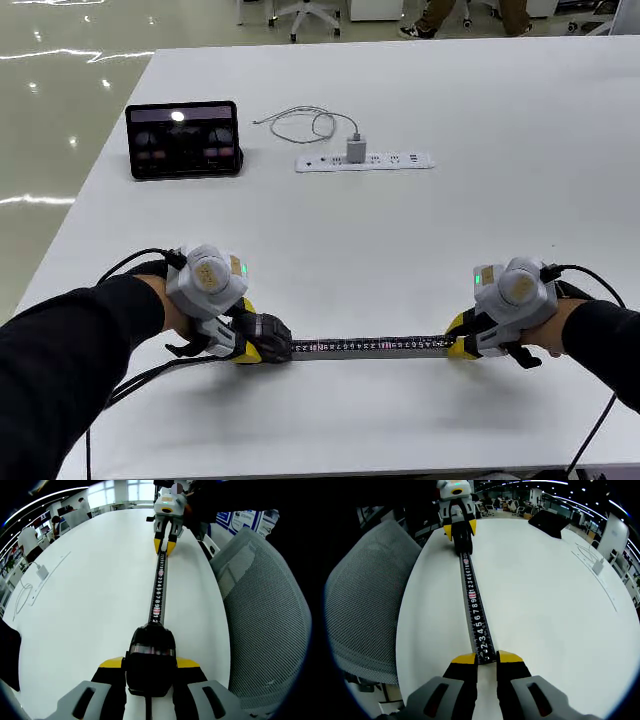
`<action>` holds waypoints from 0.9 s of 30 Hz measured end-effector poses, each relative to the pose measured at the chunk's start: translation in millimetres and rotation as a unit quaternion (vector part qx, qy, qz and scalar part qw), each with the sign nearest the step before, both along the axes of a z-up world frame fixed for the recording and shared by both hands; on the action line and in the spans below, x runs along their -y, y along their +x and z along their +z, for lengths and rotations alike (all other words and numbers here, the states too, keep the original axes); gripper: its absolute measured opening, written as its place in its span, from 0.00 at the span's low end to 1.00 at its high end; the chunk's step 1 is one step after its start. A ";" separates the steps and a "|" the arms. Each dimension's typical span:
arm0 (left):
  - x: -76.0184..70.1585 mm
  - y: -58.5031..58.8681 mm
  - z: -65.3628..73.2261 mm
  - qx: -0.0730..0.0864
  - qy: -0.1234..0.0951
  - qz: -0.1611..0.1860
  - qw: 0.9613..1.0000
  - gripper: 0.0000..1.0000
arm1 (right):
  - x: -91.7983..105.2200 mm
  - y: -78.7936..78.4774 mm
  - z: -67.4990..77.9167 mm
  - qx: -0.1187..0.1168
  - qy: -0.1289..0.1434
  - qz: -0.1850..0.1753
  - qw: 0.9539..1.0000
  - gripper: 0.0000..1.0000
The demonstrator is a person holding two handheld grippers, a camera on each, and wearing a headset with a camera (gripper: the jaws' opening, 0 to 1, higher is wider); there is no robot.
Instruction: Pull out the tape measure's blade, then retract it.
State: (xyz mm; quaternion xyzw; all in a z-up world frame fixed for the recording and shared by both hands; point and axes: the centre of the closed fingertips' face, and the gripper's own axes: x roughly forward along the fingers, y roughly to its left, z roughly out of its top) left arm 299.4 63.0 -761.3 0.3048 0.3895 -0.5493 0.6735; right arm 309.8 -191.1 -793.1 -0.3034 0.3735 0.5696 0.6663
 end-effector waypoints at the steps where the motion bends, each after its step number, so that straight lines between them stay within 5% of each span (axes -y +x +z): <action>1: 0.0 0.1 0.0 0.000 0.000 0.000 1.000 0.31 | 0.9 0.3 0.0 0.000 -0.001 -0.001 1.000 0.08; 27: 1.1 -0.1 0.2 0.001 -0.005 0.003 1.000 0.31 | 4.2 -0.7 -0.1 -0.005 -0.011 0.004 1.000 0.09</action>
